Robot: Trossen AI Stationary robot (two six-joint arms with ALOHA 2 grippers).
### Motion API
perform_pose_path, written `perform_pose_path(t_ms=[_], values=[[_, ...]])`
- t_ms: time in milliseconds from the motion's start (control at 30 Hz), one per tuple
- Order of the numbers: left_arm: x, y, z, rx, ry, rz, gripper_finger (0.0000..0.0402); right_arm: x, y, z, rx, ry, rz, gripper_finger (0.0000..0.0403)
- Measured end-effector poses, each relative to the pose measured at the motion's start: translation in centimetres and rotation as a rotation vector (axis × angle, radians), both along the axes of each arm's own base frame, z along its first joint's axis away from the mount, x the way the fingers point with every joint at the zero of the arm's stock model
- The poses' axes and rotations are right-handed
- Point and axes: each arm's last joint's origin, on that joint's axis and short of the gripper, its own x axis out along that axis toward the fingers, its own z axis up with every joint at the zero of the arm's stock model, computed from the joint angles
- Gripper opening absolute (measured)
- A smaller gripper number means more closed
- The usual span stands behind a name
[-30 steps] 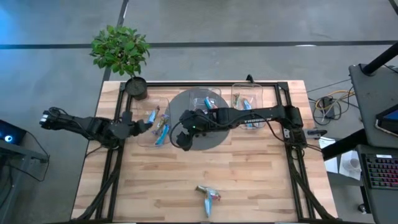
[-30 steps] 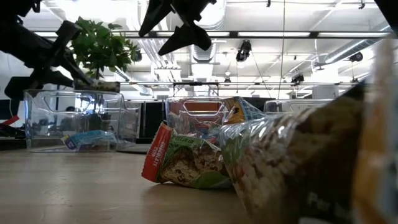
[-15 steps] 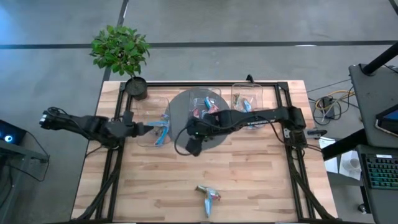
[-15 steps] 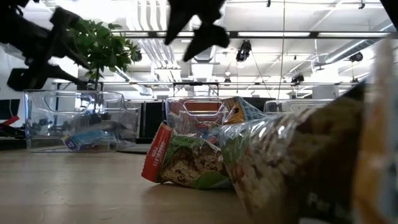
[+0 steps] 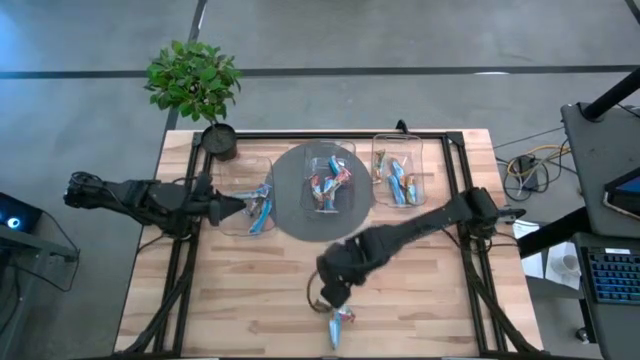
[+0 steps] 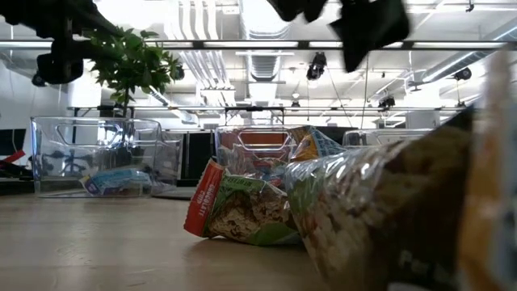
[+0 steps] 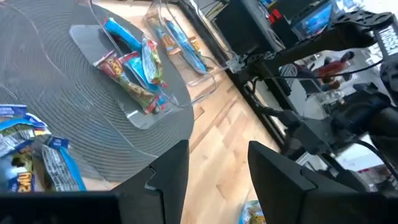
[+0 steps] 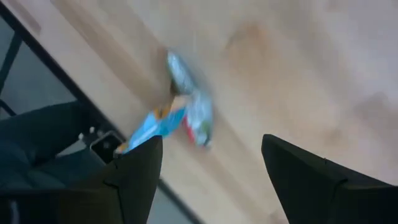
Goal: Pick and place Granola Bars by type
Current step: Put the orange granola bar into the right transparent bin
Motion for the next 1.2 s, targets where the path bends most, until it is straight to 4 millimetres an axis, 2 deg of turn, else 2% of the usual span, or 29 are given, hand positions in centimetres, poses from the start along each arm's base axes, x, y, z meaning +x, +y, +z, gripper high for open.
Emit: perform_pose_path(t_ms=[167, 367, 567, 700, 800, 967, 1100, 1200], values=[[0.0, 0.0, -0.3, 0.02, 0.015, -0.017, 0.0149, -0.8, 2.4, -0.8, 0.081, 0.049, -0.079, 0.0265], [0.1, -0.2, -0.5, 0.028, 0.031, -0.085, 0.0149, -0.3, 5.0, -1.4, 0.228, -0.025, -0.245, 0.0265], [0.2, -0.2, -1.0, 0.032, 0.045, -0.082, 0.0149, -1.2, 7.0, -3.1, 0.261, -0.005, -0.371, 0.0267], [0.2, -0.2, -1.4, 0.029, 0.051, -0.08, 0.0149, -1.2, 8.2, -3.8, 0.327, -0.063, -0.455, 0.0281], [0.3, -0.2, -1.6, 0.031, 0.057, -0.08, 0.0149, -0.9, 8.9, -4.9, 0.35, -0.062, -0.511, 0.0293], [0.3, -0.2, -1.8, 0.032, 0.063, -0.081, 0.0149, 0.3, 10.0, -8.1, 0.332, 0.023, -0.522, 0.0302], [0.3, -0.3, -1.8, 0.027, 0.063, -0.085, 0.0149, 1.6, 10.7, -8.9, 0.333, 0.05, -0.538, 0.0301], [0.3, -0.3, -1.8, 0.021, 0.061, -0.095, 0.0149, 1.8, 11.0, -9.9, 0.265, 0.101, -0.575, 0.0301]])
